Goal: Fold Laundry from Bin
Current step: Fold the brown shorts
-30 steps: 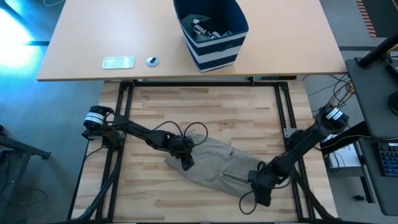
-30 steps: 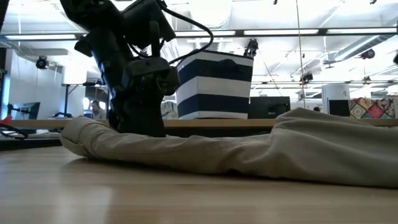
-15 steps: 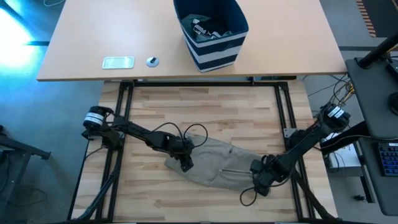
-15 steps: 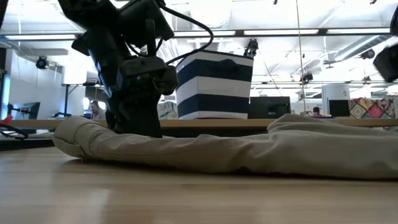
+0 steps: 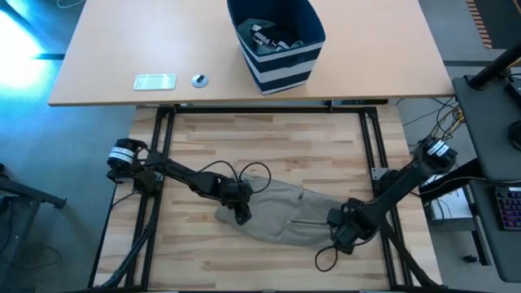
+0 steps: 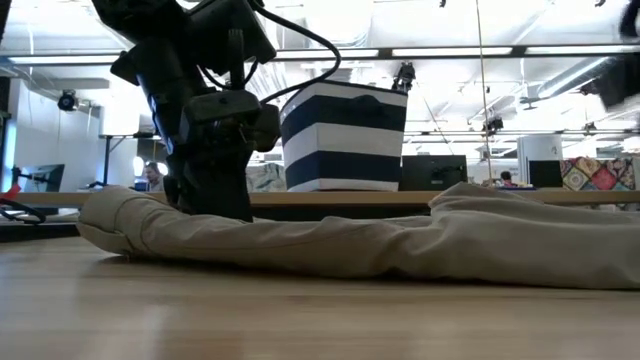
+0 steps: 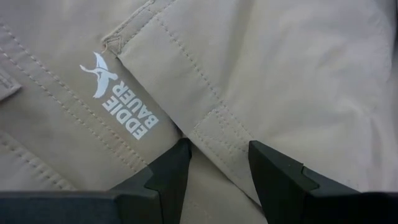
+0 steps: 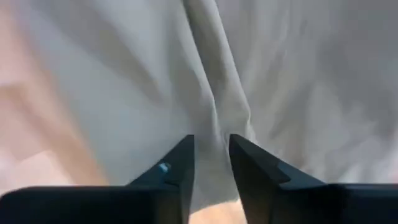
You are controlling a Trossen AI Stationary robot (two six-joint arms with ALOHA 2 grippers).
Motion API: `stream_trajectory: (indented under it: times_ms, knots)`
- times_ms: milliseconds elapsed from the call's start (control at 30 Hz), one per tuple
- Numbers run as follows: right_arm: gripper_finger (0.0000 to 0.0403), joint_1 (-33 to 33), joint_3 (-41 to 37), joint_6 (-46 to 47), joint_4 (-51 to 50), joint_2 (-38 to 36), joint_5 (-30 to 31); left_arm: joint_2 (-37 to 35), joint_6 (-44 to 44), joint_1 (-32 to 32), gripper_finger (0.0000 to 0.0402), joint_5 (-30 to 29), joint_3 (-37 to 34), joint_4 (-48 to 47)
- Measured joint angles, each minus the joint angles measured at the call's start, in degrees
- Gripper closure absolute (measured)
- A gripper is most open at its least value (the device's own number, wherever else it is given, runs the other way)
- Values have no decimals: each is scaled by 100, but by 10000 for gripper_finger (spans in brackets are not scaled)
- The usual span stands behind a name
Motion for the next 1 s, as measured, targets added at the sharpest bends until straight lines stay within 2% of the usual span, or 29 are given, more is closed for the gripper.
stream_trajectory:
  times_ms: [167, 400, 533, 700, 1000]
  knots:
    - [239, 25, -6, -841, -117, -291, 428, 0, 6, 1, 247, -15, 0, 0]
    - [162, 1, -397, -1117, 406, -310, 284, 2, -7, -8, 247, -33, 0, 2]
    - [147, -187, -556, -1106, 495, -271, 233, 2, -7, -8, 247, -37, 0, 7]
    - [190, -266, -731, -1249, 1090, -240, 101, 7, 63, -5, 247, -37, -2, 25]
    - [337, -275, -919, -898, 1429, -27, -307, 7, -17, -4, 247, -86, -2, -15]
